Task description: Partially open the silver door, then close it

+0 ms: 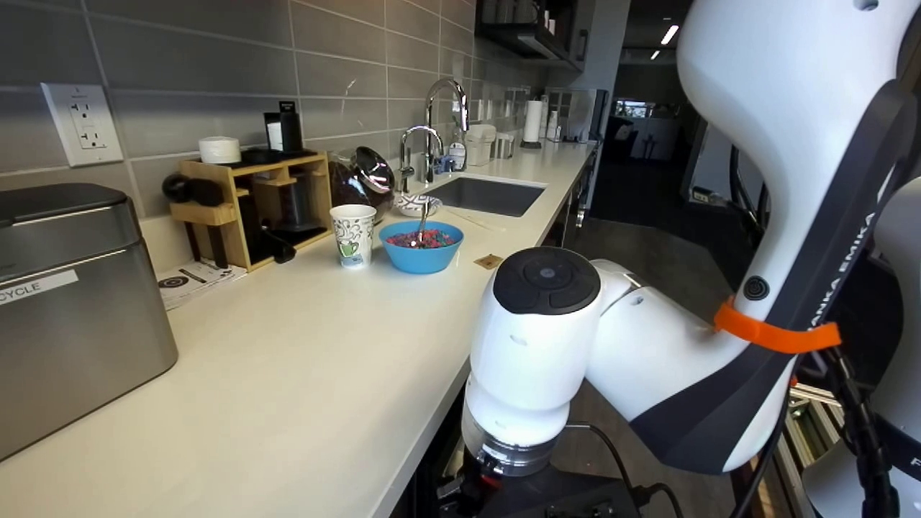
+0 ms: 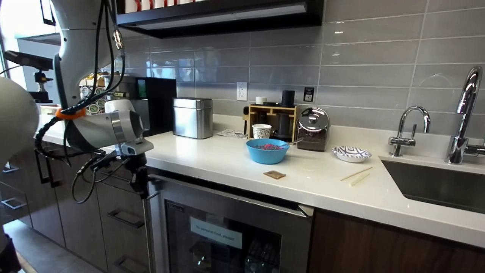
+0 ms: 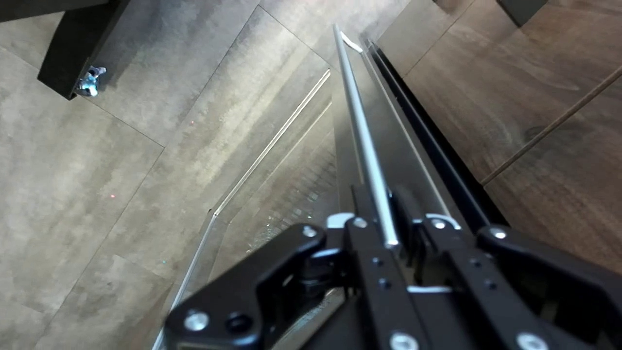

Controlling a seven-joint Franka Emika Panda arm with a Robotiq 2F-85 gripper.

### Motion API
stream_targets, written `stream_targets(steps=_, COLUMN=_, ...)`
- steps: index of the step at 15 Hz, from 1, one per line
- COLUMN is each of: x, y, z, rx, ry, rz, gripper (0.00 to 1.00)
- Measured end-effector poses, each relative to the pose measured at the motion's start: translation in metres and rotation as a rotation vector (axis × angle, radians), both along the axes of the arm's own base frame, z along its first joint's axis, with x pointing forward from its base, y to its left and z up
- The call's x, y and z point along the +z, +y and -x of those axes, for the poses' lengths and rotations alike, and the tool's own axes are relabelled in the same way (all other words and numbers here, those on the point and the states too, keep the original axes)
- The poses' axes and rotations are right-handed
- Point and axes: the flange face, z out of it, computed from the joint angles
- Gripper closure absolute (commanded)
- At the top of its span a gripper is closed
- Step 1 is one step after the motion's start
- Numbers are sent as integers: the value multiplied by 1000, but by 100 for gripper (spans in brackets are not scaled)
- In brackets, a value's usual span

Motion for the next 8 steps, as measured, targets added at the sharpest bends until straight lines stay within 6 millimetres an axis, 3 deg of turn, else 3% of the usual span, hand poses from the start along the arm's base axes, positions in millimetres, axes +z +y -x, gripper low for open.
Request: stream_targets(steps=8, x=1, y=-12, z=2, rx=101, ry=19, rz=-49, gripper=97)
